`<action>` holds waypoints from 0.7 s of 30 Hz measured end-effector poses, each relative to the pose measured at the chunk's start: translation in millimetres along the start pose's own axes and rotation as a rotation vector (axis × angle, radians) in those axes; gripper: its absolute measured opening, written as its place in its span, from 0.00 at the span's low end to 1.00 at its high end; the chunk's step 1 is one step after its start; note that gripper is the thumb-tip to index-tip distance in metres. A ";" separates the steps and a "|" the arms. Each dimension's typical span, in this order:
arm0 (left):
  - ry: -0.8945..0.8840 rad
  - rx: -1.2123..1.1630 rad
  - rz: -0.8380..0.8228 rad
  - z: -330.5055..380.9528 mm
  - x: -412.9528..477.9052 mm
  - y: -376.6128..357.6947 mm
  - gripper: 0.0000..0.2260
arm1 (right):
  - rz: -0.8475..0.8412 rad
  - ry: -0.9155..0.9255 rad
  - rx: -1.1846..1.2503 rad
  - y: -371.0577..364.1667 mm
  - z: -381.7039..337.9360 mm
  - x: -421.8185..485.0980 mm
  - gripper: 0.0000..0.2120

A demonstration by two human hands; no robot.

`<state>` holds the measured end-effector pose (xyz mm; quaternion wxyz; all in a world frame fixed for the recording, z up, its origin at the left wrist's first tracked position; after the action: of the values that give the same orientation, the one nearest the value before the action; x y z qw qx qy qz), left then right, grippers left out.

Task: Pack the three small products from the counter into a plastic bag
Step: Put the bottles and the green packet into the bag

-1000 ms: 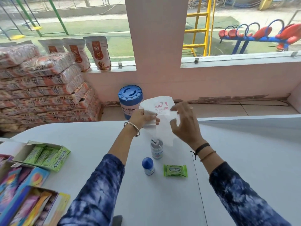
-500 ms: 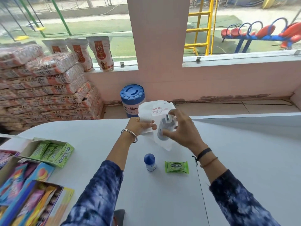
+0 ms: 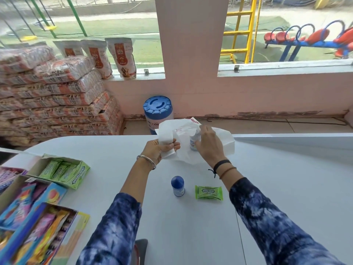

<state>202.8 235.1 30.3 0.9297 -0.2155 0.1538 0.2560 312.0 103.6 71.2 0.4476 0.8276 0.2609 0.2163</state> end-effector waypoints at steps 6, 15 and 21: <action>-0.009 -0.016 0.016 -3.6 -8.3 2.6 0.07 | -0.549 0.167 -0.052 -39.0 -30.8 -91.5 0.29; 0.022 0.034 0.064 -5.8 -20.2 -3.0 0.06 | -0.004 0.150 0.222 2.6 -15.3 -97.0 0.15; 0.031 0.063 0.068 -12.8 -23.3 -1.5 0.04 | 0.142 -0.053 0.189 -13.9 3.1 -62.2 0.16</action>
<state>182.2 218.2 29.0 0.9243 -0.1846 0.1835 0.2791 262.6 69.1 50.0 0.3578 0.8879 0.2089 0.2000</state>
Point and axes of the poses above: each hand's wrist, its own x-axis towards the middle knuckle, its own y-axis out of the back of the hand, z = x × y, the point moved 6 cm from there along x, towards the middle knuckle, and after that the axes turned 3 degrees about -z, right-handed, at the moved point
